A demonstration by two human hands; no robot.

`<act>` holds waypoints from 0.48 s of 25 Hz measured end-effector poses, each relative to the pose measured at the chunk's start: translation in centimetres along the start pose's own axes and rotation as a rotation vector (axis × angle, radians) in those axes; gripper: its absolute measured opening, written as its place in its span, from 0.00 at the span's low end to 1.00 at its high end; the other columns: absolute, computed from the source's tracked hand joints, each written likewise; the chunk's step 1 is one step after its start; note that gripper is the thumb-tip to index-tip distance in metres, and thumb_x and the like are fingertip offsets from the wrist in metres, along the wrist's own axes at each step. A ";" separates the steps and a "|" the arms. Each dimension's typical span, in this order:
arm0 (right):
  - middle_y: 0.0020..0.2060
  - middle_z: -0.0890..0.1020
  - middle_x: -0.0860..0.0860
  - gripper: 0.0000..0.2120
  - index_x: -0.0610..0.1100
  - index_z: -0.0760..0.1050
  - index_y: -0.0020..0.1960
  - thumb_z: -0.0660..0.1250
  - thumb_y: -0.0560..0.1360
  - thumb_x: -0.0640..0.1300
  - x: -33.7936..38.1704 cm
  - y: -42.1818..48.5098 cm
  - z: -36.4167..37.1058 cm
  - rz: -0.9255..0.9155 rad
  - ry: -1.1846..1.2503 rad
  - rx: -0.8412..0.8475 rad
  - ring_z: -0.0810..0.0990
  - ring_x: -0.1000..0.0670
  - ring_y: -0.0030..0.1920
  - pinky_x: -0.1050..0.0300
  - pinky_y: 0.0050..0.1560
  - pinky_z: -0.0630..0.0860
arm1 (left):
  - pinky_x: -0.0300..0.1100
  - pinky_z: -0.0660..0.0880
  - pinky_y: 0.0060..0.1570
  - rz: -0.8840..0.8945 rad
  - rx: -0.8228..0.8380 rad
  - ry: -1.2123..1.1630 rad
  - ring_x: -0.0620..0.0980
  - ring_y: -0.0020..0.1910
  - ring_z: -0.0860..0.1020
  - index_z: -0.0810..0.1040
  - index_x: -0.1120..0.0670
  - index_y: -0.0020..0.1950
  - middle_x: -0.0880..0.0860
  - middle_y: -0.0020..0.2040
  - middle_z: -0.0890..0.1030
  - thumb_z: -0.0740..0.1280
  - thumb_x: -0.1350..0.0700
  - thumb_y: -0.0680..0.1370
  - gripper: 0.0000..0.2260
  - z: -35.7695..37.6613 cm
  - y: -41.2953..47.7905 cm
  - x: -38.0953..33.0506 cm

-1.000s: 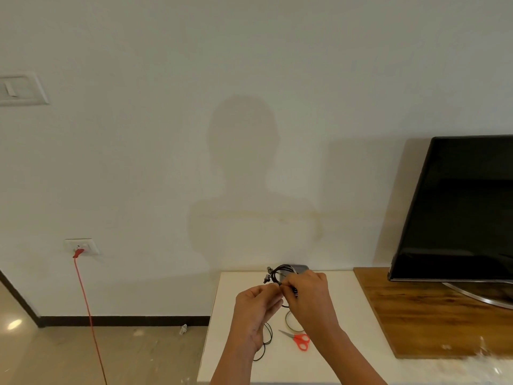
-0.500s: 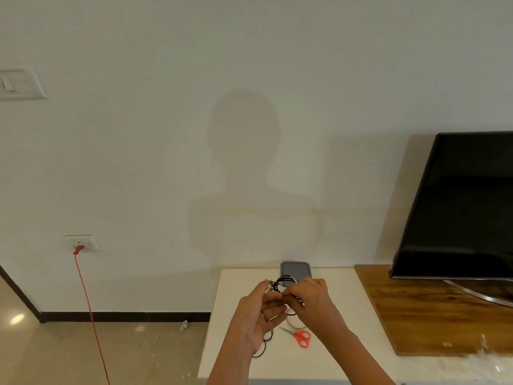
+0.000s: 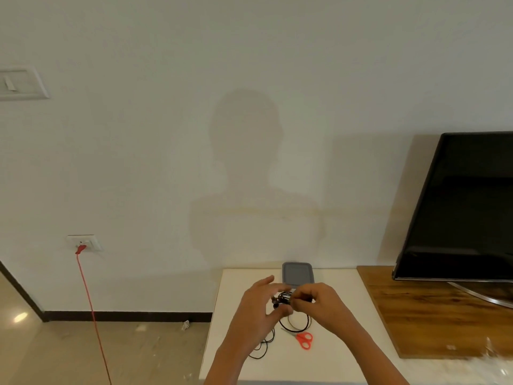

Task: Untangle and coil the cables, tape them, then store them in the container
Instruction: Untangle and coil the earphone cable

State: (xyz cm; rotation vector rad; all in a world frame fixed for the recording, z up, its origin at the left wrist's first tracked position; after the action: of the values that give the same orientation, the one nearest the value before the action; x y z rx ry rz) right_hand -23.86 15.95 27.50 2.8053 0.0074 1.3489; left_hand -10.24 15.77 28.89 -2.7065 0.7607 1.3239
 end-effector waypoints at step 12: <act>0.35 0.82 0.56 0.07 0.52 0.80 0.40 0.67 0.74 0.43 1.5 -0.7 -0.2 0.013 0.175 0.014 0.81 0.57 0.38 0.67 0.43 0.78 | 0.32 0.75 0.42 -0.033 -0.204 -0.233 0.40 0.43 0.81 0.74 0.46 0.49 0.45 0.40 0.83 0.71 0.55 0.75 0.08 -1.2 -0.6 0.6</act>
State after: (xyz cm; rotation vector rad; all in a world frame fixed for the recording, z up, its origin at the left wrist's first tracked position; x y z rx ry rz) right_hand -23.08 16.67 28.73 2.6926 0.0028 1.5991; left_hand -8.81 15.76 29.11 -2.6262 0.5867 1.7573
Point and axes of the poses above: each hand's wrist, its own y-axis towards the middle knuckle, its own z-axis out of the palm, x = y × z, the point moved 10 cm from there along y, towards the middle knuckle
